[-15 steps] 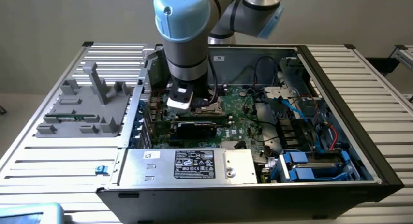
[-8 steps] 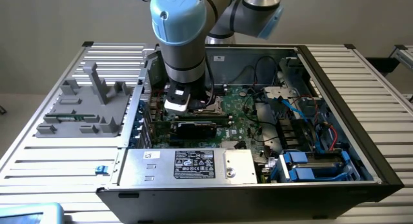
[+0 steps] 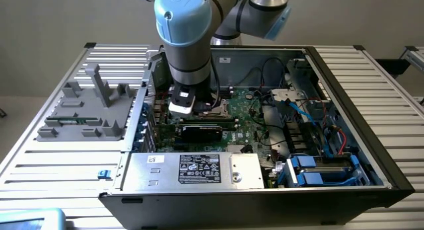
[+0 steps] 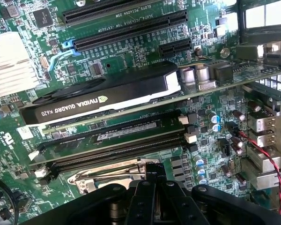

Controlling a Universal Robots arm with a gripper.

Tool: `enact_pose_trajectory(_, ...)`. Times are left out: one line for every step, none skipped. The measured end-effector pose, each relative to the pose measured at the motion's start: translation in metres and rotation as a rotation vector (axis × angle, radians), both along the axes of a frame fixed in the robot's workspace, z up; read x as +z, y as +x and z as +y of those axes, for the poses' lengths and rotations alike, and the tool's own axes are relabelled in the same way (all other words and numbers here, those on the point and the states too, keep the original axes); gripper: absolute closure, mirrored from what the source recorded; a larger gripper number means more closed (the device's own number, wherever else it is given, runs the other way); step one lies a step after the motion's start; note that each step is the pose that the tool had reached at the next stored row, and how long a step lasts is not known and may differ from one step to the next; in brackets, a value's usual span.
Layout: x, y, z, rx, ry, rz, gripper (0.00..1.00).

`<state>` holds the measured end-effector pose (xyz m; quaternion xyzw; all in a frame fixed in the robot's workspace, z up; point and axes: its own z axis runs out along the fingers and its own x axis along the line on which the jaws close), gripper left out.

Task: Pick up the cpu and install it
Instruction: 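Install the second cpu locking lever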

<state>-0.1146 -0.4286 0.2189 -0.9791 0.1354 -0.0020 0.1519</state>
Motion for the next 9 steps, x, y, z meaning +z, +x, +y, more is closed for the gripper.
enact_pose_trajectory(0.0, -0.0001, 0.0004, 0.0, -0.0001, 0.0, 0.89)
enact_pose_trajectory(0.0, -0.0001, 0.001, 0.0, -0.0001, 0.0, 0.89)
enact_pose_trajectory(0.0, -0.0001, 0.0015, 0.0, -0.0001, 0.0001, 0.89)
enact_pose_trajectory(0.0, -0.0001, 0.002, 0.0, -0.0001, 0.0001, 0.89)
enact_pose_trajectory(0.0, -0.0002, 0.0023, 0.0, 0.0, 0.0, 0.89)
enact_pose_trajectory(0.0, -0.0003, 0.0023, 0.0, 0.0001, -0.0001, 0.89)
enact_pose_trajectory(0.0, -0.0004, 0.0024, 0.0, 0.0, -0.0001, 0.89)
enact_pose_trajectory(0.0, -0.0008, 0.0024, 0.0, 0.0, 0.0, 0.89)
enact_pose_trajectory(0.0, -0.0013, 0.0025, 0.0, 0.0, -0.0001, 0.89)
